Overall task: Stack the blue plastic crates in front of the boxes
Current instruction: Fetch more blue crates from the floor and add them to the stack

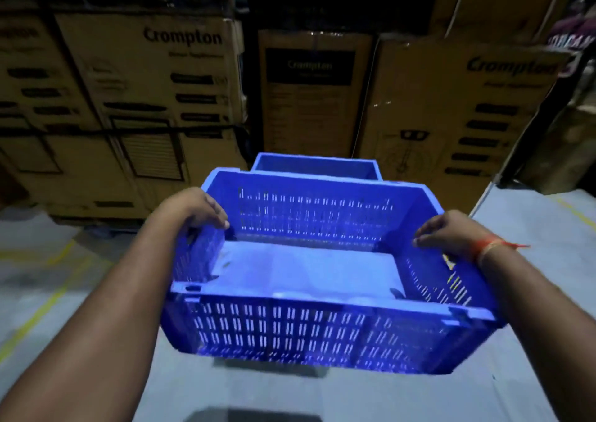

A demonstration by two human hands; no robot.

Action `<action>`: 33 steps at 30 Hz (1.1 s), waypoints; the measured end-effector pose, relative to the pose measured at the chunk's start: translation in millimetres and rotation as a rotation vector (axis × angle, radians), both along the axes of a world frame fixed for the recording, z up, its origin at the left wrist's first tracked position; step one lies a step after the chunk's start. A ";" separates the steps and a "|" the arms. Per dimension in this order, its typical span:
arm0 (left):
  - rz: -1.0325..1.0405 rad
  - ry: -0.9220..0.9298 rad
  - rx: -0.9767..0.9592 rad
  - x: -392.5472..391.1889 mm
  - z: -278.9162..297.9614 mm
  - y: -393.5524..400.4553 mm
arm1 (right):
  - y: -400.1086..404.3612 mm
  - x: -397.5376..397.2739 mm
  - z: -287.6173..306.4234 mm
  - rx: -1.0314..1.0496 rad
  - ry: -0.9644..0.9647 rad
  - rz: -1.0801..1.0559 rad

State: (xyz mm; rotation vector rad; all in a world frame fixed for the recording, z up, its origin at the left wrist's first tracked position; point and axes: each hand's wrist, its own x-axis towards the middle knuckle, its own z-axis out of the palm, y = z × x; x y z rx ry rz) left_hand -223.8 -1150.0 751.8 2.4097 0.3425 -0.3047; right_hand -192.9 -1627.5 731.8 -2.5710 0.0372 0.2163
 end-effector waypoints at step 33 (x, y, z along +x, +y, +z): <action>0.153 -0.250 0.098 412.8 1.1 25.7 | 50.5 414.4 24.9 -0.177 -0.093 -0.154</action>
